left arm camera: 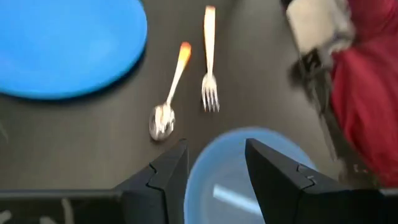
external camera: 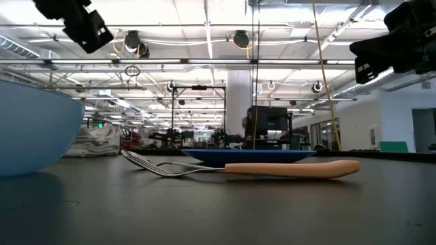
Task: Set table place
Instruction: Put the blue bowl on the blue plate on the table
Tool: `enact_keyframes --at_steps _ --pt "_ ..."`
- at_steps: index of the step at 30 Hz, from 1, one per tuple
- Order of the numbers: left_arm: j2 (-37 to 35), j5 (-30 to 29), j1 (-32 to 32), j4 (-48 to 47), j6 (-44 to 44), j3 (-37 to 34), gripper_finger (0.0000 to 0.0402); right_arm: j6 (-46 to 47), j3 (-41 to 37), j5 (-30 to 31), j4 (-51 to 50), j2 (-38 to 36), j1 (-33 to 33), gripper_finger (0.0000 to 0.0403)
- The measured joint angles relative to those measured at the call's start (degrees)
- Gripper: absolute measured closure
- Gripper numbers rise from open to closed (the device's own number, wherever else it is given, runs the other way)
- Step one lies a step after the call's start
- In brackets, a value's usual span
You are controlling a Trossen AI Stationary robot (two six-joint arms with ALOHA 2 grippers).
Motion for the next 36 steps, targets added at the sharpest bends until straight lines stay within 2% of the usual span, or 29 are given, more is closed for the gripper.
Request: enact_keyframes --at_steps 9,21,36 --pt "6.10 -3.01 -0.05 -6.36 -5.27 1.38 0.0238 0.00 0.00 0.00 -0.01 0.00 0.00 0.0403" --pt "12.30 -0.47 -1.14 -10.67 -7.22 1.36 0.0236 0.00 0.00 0.00 -0.35 0.12 0.00 0.0403" --pt "14.28 -1.52 -4.51 -9.58 -7.90 1.36 0.0182 0.02 0.00 0.00 -0.42 0.27 0.00 0.0403"
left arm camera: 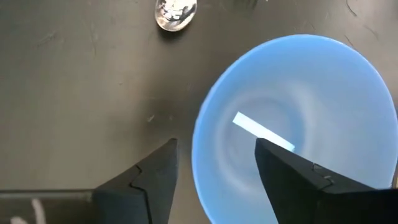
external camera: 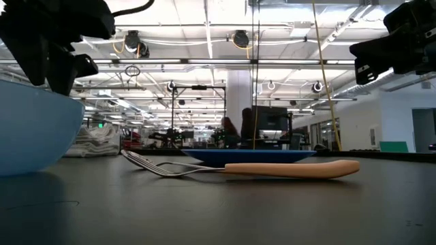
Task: Set table place
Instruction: Put the blue bowl on the blue plate on the table
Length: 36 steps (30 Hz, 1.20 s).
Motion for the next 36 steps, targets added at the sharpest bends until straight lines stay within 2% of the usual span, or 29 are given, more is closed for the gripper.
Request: enact_keyframes --at_steps 7,18,27,36 --pt "0.00 0.31 -1.66 0.00 -0.50 0.00 0.0181 0.00 0.00 0.00 0.00 0.00 -0.02 0.0403" --pt "0.00 -3.12 -2.27 -0.06 0.07 0.00 0.0182 0.00 0.02 0.00 0.00 0.00 -0.02 0.0403" --pt "0.00 -3.69 -2.27 -0.07 -0.74 -0.02 0.0181 0.00 0.00 0.00 0.00 0.00 0.00 0.0403" --pt "0.00 -5.20 -3.87 1.13 -0.84 -3.44 0.0181 0.00 0.01 0.00 0.00 0.00 -0.02 0.0403"
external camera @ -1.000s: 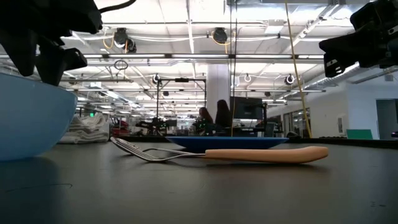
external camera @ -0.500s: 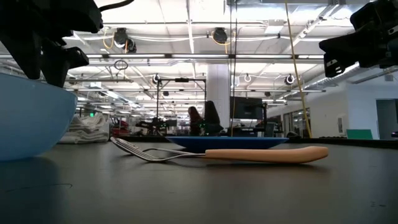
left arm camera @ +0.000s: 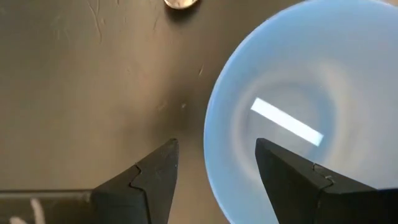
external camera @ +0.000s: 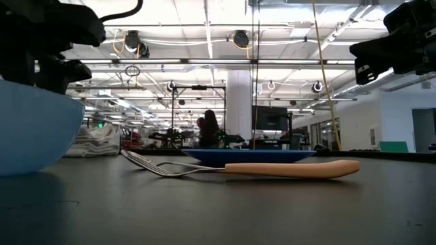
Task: Set table place
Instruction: Put the blue bowl on the blue plate on the table
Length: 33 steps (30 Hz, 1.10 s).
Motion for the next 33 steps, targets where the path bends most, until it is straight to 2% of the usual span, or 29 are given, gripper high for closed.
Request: enact_keyframes --at_steps 11,33 --pt "0.02 0.02 -2.67 2.63 -2.63 -1.15 0.0183 0.00 0.00 0.00 0.00 -0.02 0.01 0.0403" --pt "1.46 -5.48 -3.31 2.20 -1.93 -1.15 0.0188 0.00 -0.01 0.00 0.00 -0.02 0.00 0.0403"
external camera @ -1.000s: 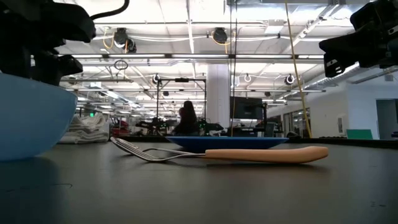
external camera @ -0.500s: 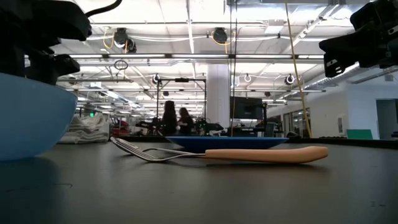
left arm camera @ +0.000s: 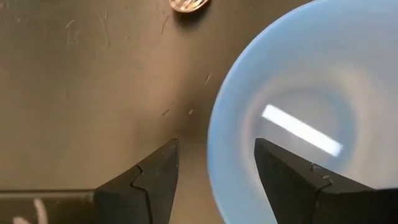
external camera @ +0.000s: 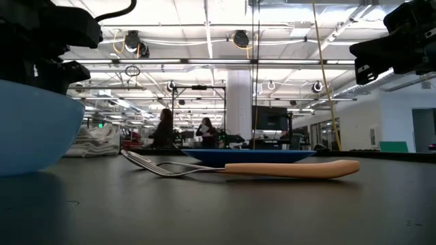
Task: Set table place
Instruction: Put the blue bowl on the blue plate on the table
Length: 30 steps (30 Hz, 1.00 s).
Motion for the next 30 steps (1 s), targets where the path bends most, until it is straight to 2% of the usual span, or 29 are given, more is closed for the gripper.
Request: enact_keyframes --at_steps 13,23,26,30 --pt "8.35 -0.07 0.22 0.27 2.17 -0.04 0.0188 0.00 0.00 0.02 -0.42 0.00 0.01 0.0403" --pt "9.73 -0.07 0.22 0.28 2.42 -0.04 0.0189 -0.01 0.02 0.02 -0.42 0.00 0.01 0.0403" --pt "9.73 -0.04 0.40 0.28 3.17 -0.04 0.0203 -0.02 0.02 0.02 -0.42 0.00 0.01 0.0403" --pt "9.73 -0.02 1.31 0.28 3.82 -0.03 0.0244 -0.02 0.00 0.02 -0.42 0.00 0.02 0.0403"
